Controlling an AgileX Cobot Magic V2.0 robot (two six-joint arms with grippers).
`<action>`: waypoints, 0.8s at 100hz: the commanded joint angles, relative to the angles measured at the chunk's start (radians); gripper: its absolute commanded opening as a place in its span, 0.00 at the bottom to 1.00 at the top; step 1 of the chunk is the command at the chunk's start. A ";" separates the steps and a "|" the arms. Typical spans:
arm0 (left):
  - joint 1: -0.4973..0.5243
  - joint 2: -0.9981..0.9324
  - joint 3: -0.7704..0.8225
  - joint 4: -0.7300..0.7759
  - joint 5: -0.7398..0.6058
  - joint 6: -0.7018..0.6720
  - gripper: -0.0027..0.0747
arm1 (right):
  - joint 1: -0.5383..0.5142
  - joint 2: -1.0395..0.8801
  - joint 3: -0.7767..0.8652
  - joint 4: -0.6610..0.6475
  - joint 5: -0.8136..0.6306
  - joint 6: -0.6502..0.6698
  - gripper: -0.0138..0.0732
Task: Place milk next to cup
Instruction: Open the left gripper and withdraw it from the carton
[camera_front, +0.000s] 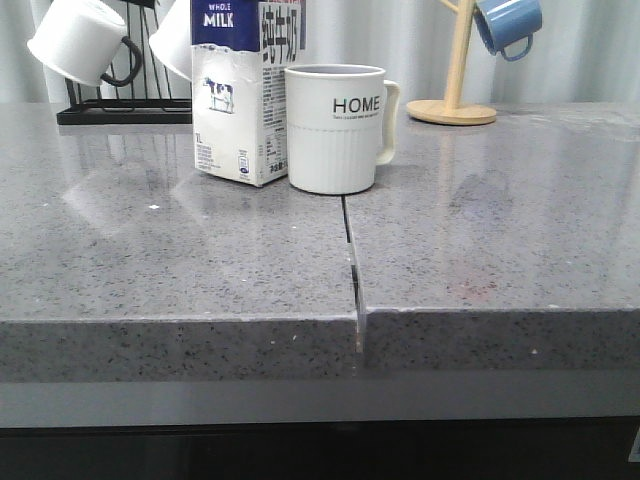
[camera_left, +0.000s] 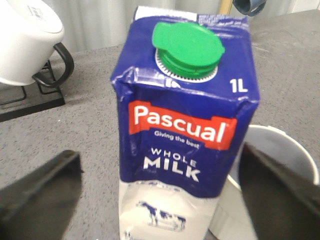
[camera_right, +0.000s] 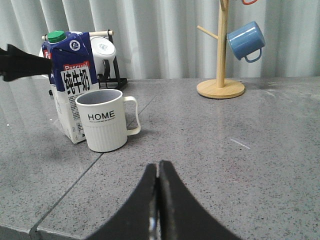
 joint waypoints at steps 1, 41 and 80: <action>-0.009 -0.090 -0.016 -0.007 -0.011 -0.002 0.55 | -0.003 -0.001 -0.023 -0.007 -0.077 -0.005 0.08; 0.145 -0.433 0.198 0.025 0.118 -0.002 0.01 | -0.003 -0.001 -0.023 -0.007 -0.077 -0.005 0.08; 0.410 -0.811 0.396 0.057 0.273 -0.002 0.01 | -0.003 -0.001 -0.023 -0.007 -0.077 -0.005 0.08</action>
